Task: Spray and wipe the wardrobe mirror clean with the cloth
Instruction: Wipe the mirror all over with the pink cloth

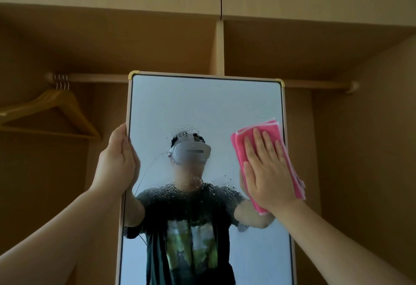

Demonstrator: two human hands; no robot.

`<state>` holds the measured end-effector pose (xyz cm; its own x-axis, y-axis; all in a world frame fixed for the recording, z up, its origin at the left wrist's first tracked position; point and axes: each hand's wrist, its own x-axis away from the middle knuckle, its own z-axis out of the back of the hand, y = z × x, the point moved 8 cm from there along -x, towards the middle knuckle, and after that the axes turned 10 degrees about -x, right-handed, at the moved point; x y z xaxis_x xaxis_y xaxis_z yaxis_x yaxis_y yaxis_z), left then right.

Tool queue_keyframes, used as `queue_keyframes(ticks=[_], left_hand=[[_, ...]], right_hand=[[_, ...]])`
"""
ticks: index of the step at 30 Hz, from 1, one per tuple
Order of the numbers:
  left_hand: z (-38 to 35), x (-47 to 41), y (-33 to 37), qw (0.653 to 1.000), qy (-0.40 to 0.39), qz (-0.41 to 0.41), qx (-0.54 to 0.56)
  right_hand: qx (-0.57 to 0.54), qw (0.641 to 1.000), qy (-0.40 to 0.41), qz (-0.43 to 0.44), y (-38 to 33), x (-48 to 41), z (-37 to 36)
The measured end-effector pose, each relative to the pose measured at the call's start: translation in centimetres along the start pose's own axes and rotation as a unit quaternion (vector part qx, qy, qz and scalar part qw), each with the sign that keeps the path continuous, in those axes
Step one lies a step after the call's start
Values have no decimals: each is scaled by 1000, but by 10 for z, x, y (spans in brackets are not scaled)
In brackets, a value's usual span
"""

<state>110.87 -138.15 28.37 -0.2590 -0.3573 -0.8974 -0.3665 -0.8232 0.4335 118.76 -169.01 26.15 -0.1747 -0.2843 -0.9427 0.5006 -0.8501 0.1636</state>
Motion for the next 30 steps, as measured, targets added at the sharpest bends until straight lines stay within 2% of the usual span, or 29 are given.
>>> queue_keyframes(ticks=[2,5,11,23,30], left_hand=[[2,1,-2,999,16,-5,32],[3,2,-1,1000,9,0,9],[10,11,-4,999,33,7,33],[14,31,-11,998,-63,-8,-1],[13,31,-8,998,-67,7,20]], right_hand=[[-1,1000,-7,6,-3,12,-5],[-3,1000,-19,15,-4,21,-11],[21,994,-47,94,1,30,-10],[15,997,-46,60,5,6,-7],[17,998,-39,48,6,-26,2]])
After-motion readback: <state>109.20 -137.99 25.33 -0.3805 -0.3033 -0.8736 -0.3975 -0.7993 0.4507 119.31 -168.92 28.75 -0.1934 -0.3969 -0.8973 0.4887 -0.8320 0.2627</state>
